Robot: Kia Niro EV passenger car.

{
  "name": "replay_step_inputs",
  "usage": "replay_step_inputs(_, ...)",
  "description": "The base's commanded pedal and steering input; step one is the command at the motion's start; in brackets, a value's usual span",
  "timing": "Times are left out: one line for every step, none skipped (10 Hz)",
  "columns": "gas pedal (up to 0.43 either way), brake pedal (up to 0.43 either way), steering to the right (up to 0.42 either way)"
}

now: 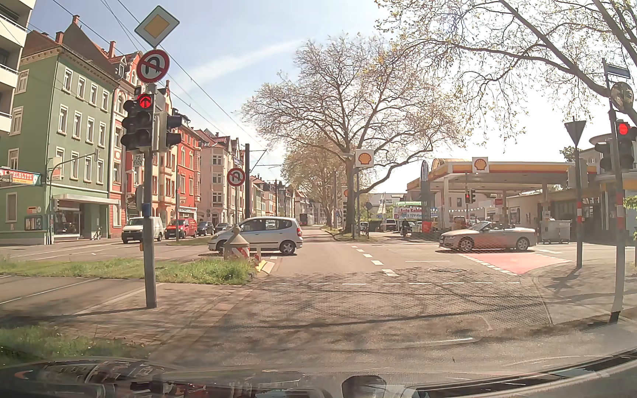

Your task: Follow the waypoints while adhering to traffic rules and regulations

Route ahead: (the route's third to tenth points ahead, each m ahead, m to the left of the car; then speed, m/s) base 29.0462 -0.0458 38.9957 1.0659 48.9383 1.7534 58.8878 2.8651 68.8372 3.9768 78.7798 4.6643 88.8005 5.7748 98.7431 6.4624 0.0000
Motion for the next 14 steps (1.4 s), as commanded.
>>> replay_step_inputs(0.000, 0.226, -0.002)
replay_step_inputs(0.000, 0.220, -0.002)
replay_step_inputs(0.000, 0.226, -0.002)
replay_step_inputs(0.000, 0.226, -0.002)
replay_step_inputs(0.000, 0.226, -0.002)
replay_step_inputs(0.000, 0.226, -0.002)
replay_step_inputs(0.000, 0.226, -0.002)
replay_step_inputs(0.000, 0.220, -0.002)
replay_step_inputs(0.000, 0.226, -0.002)
replay_step_inputs(0.000, 0.226, -0.002)
replay_step_inputs(0.000, 0.226, -0.002)
replay_step_inputs(0.000, 0.226, -0.002)
replay_step_inputs(0.000, 0.226, -0.002)
replay_step_inputs(0.000, 0.226, -0.002)
